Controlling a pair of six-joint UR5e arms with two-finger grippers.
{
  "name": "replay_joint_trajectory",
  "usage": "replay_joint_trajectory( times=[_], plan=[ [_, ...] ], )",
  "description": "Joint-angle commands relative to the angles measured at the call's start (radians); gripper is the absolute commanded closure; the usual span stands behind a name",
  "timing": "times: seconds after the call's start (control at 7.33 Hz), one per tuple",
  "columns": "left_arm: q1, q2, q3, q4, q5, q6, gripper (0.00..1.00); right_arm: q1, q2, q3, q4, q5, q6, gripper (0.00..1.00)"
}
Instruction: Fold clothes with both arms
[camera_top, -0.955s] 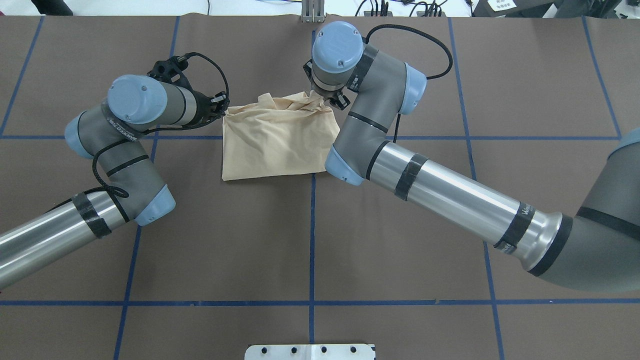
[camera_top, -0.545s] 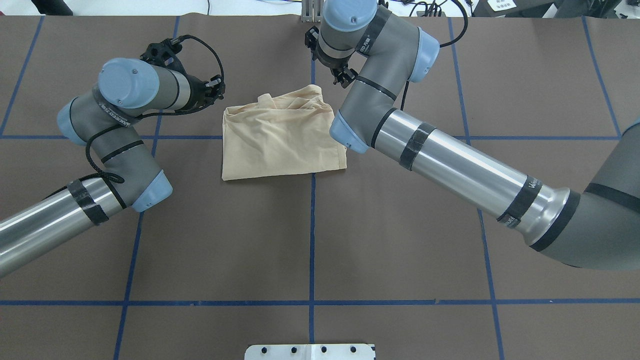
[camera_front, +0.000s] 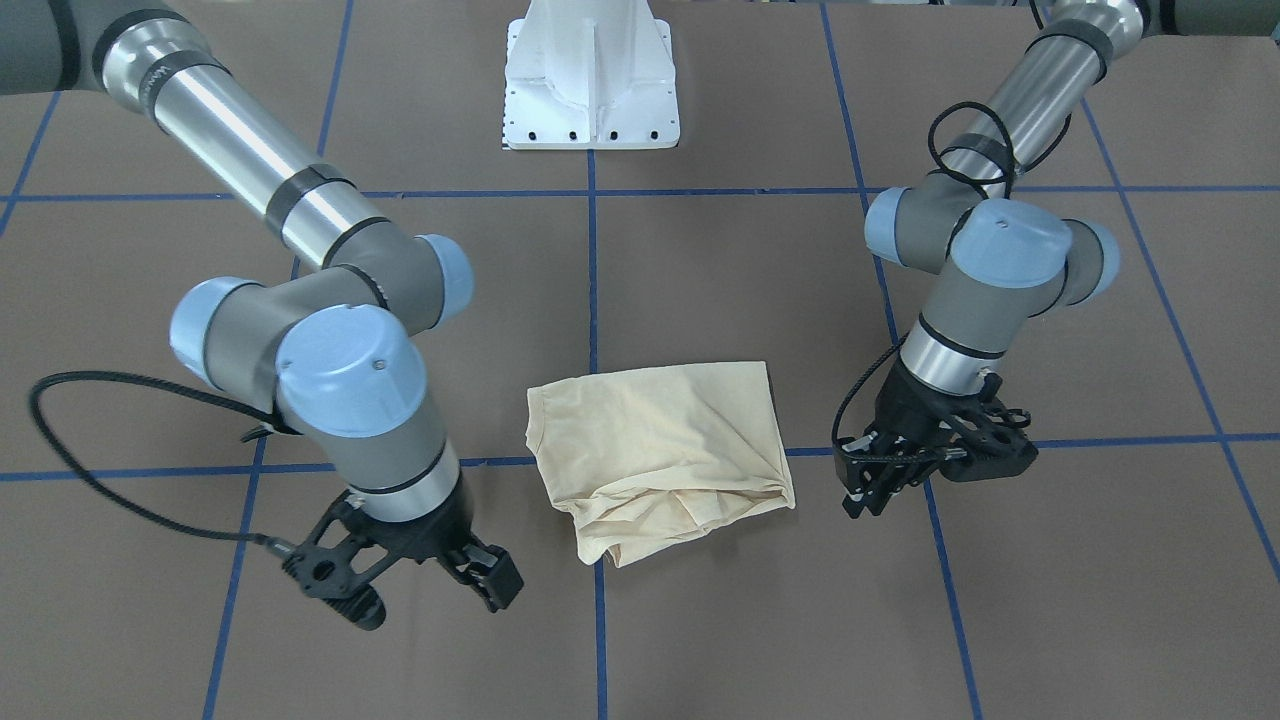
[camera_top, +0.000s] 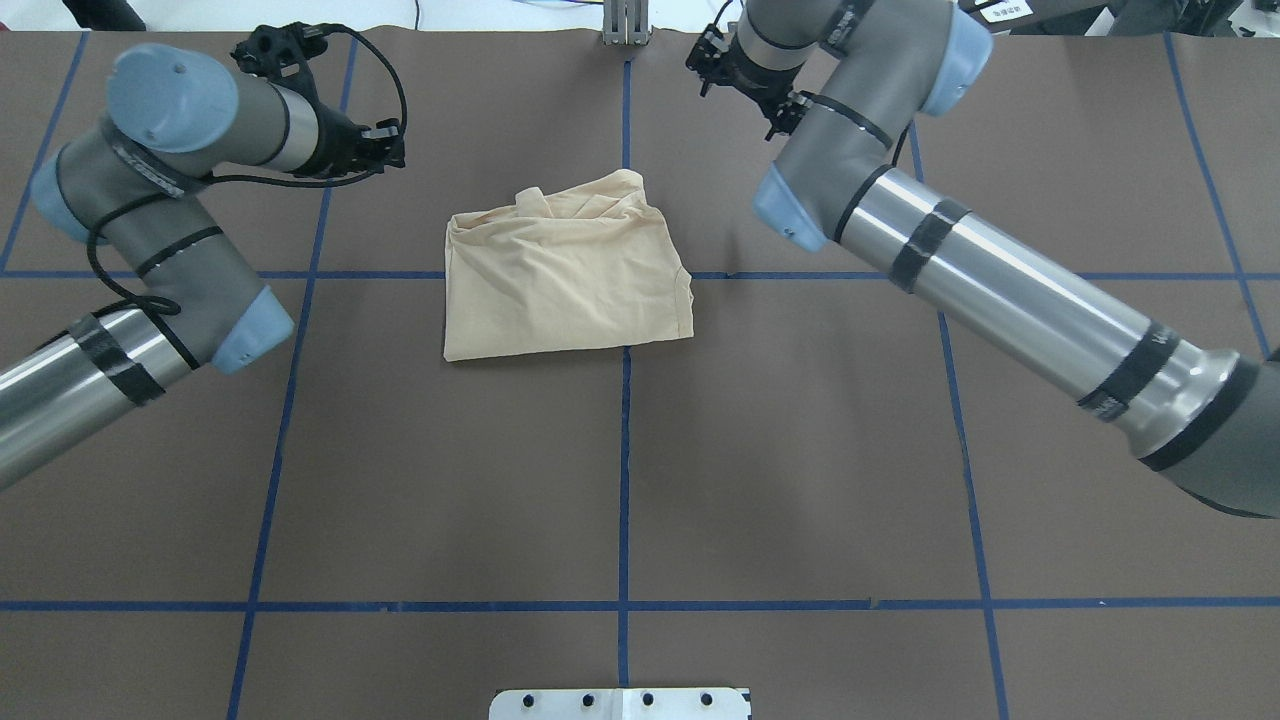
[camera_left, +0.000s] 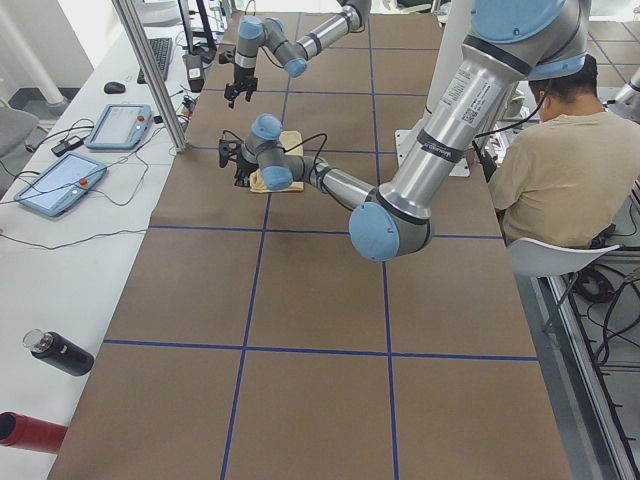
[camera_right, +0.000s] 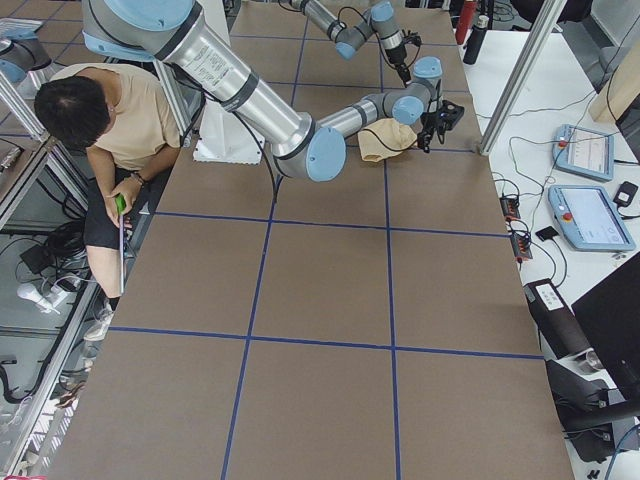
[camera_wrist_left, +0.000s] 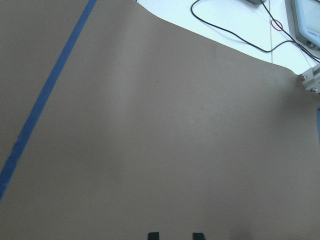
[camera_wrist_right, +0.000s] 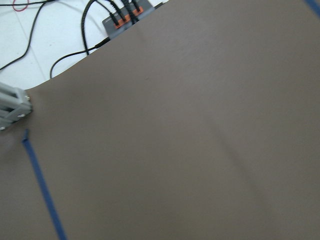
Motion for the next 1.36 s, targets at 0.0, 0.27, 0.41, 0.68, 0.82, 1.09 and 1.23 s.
replay_joint_trajectory(
  times=[0.0,0.27,0.41,0.68,0.82,1.09,1.23],
  plan=[
    [-0.175,0.109,-0.050,0.002,-0.219,0.298,0.65,0.148,-0.160,0.130,-0.107,0.083,-0.446,0.00],
    [-0.332,0.218,-0.101,0.014,-0.380,0.557,0.65,0.278,-0.249,0.127,-0.105,0.131,-0.752,0.00],
    [-0.414,0.278,-0.103,0.014,-0.440,0.733,0.65,0.356,-0.287,0.126,-0.105,0.230,-0.846,0.00],
    [-0.563,0.375,-0.092,0.081,-0.461,1.070,0.61,0.527,-0.416,0.153,-0.110,0.405,-1.054,0.00],
    [-0.594,0.370,-0.101,0.168,-0.459,1.139,0.57,0.549,-0.442,0.140,-0.142,0.395,-1.166,0.00],
    [-0.602,0.367,-0.093,0.197,-0.458,1.150,0.00,0.609,-0.432,0.161,-0.279,0.395,-1.331,0.00],
    [-0.618,0.369,-0.102,0.219,-0.464,1.152,0.00,0.589,-0.429,0.161,-0.283,0.383,-1.333,0.00]
  ],
)
